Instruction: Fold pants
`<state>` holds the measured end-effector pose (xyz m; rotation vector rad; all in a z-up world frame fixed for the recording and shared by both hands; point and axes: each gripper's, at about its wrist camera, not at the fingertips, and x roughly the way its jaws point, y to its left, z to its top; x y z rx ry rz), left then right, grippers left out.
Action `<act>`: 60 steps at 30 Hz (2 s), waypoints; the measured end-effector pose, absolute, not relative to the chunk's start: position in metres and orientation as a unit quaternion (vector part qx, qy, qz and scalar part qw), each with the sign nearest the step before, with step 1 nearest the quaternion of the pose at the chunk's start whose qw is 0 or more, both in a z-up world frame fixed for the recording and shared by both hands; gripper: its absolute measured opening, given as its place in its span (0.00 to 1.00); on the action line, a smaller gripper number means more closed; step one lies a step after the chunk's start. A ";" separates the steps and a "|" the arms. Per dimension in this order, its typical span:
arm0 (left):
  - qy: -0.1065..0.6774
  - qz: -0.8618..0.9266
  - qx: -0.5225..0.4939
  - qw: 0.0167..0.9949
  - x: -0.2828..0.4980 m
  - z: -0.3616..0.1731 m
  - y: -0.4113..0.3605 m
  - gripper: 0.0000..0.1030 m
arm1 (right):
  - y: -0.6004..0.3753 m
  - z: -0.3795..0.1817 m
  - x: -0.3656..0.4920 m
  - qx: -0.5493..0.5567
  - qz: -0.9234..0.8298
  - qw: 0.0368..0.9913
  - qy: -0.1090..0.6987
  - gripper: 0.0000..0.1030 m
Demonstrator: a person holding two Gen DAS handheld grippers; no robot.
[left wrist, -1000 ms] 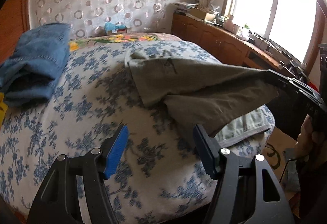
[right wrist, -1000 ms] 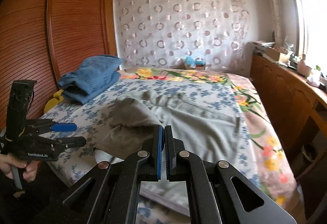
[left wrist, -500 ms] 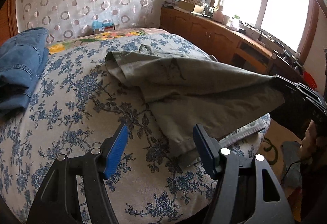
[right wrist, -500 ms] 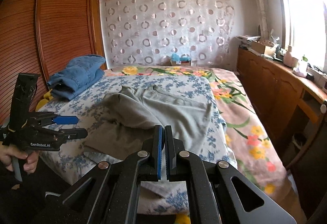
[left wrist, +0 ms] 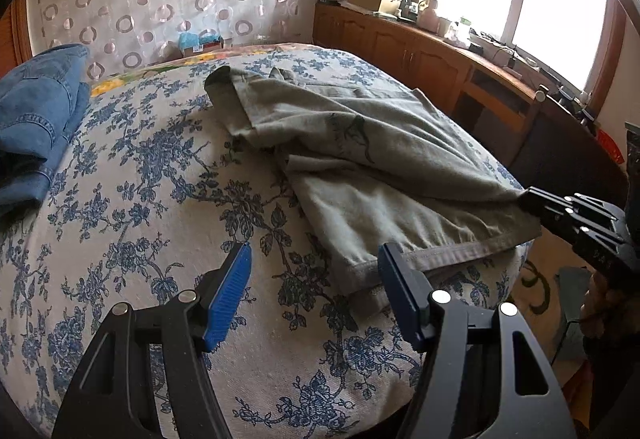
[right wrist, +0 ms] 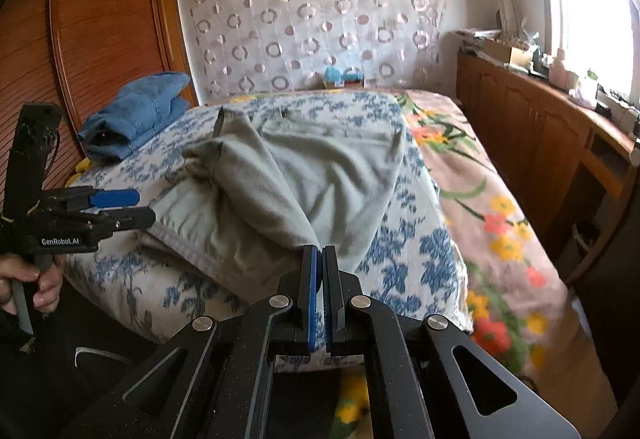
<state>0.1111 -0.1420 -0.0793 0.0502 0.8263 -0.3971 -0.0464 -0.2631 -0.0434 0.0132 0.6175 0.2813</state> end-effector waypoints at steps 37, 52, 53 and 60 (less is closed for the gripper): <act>0.371 -0.164 -0.006 0.914 0.107 -0.064 -0.105 0.65 | -0.230 -0.021 -0.027 0.001 0.186 0.941 0.284 0.28; 0.352 -0.158 0.009 0.923 0.118 -0.054 -0.084 0.65 | -0.179 -0.016 0.045 -0.066 0.225 0.920 0.315 0.36; 0.351 -0.159 0.010 0.923 0.120 -0.054 -0.083 0.65 | -0.177 -0.016 0.050 -0.073 0.229 0.917 0.318 0.39; 0.355 -0.161 0.020 0.921 0.144 -0.055 -0.076 0.65 | -0.155 -0.016 0.080 -0.117 0.237 0.903 0.338 0.42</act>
